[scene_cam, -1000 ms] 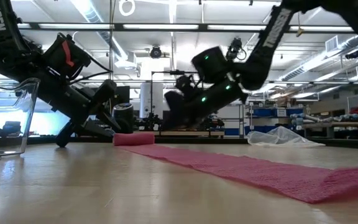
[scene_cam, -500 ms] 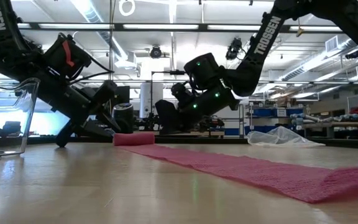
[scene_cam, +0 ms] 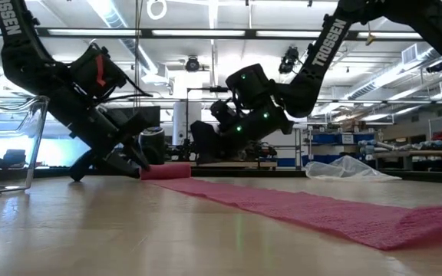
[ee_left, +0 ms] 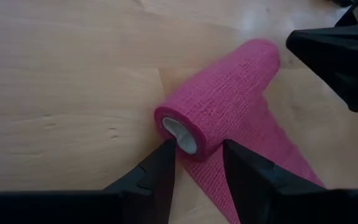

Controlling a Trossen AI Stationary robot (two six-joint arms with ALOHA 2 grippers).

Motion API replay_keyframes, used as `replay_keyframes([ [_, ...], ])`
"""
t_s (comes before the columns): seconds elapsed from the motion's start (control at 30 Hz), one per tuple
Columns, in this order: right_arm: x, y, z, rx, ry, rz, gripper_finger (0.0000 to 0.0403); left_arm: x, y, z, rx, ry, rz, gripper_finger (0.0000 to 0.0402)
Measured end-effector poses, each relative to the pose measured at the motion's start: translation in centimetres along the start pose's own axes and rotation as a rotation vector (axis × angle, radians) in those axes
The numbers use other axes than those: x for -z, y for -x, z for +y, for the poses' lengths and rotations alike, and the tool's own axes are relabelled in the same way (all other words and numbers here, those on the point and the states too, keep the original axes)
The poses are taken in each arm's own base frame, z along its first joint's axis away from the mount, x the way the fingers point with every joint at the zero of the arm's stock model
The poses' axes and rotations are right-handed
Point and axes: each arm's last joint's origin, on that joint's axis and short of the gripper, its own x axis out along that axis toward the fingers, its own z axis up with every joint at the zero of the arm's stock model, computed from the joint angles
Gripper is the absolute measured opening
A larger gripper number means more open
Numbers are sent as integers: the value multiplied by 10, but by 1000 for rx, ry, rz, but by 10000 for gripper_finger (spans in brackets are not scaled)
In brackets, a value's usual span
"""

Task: Roll bandage
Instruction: Roll the pink bandage

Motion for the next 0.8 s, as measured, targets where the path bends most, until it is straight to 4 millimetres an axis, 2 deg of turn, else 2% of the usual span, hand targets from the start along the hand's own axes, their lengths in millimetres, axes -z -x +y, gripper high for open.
replay_keyframes([
  [0.5,1,0,3,-87,12,29,0,-6,0,-7,63,-12,-67,142],
  [0.8,1,0,4,-109,31,32,0,2,-12,-1,26,-41,-70,142],
])
